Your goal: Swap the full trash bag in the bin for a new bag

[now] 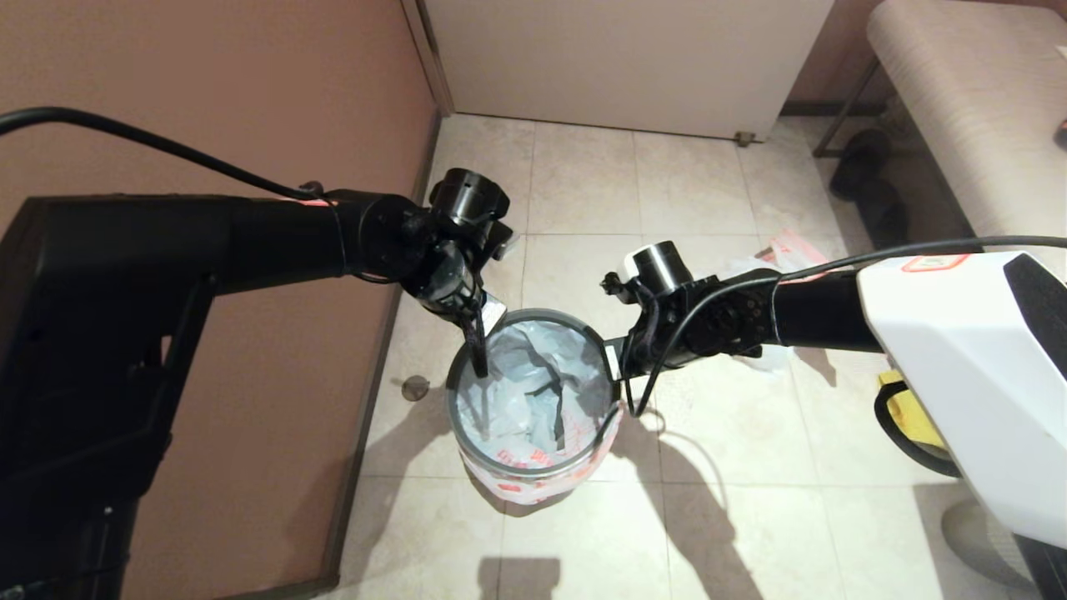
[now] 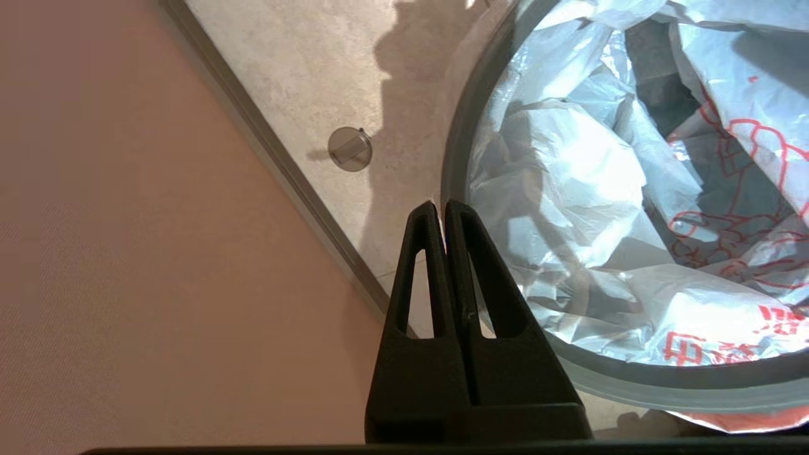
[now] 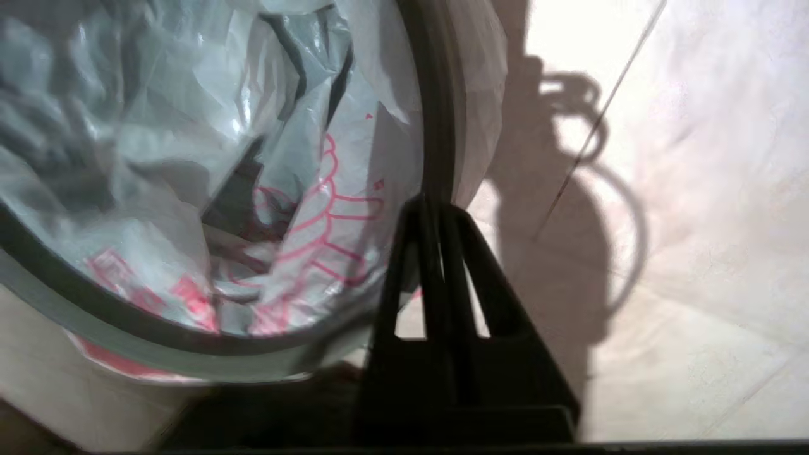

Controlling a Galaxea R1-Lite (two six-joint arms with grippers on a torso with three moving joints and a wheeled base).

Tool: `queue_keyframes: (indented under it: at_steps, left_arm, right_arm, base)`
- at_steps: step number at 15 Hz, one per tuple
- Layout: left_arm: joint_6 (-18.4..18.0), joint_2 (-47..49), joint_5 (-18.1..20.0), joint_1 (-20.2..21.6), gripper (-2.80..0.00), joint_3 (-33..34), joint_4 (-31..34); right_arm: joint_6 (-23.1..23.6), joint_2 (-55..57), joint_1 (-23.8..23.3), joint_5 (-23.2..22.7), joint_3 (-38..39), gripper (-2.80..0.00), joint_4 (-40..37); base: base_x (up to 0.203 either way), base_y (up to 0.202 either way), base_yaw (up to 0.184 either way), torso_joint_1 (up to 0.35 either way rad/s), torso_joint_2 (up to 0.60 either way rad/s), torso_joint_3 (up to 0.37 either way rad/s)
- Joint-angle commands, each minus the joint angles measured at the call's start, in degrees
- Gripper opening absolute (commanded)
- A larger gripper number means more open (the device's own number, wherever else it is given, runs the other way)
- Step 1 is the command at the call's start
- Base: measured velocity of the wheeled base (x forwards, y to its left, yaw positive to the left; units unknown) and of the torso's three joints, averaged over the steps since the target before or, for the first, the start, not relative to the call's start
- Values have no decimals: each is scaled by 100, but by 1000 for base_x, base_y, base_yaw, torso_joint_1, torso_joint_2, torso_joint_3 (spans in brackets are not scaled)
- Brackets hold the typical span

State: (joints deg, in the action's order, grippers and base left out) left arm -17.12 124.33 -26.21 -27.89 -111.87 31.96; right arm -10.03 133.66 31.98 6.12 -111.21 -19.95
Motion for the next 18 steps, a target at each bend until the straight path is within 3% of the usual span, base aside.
queue_keyframes:
  at_steps: [1,4,10,11,14,18]
  left_arm:
    - [-51,92,-43,17,-280,13,82]
    - [-116,179,-471,47,-280,8,766]
    - [-109,261,-508,47,-280,8,1091]
    - [-117,293,-474,56,-280,8,1076]
    - [-398,454,232,159,-280,-10,942]
    - [-406,689,307,244,-280,-1,732]
  right_arm:
    - [-4,-56,-3,3,-5,-280,-5]
    - [54,161,-7,12,-14,-280,9]
    - [196,268,-23,3,11,-280,-5]
    - [243,317,-34,3,12,-280,0]
    - [354,481,-69,3,-3,-280,8]
    - [370,609,-67,3,-14,-280,16]
  base:
    - [0,0,0,0,0,0]
    - [0,0,0,0,0,0]
    - [0,0,0,0,0,0]
    - [0,0,0,0,0,0]
    - [0,0,0,0,0,0]
    - [0,0,0,0,0,0]
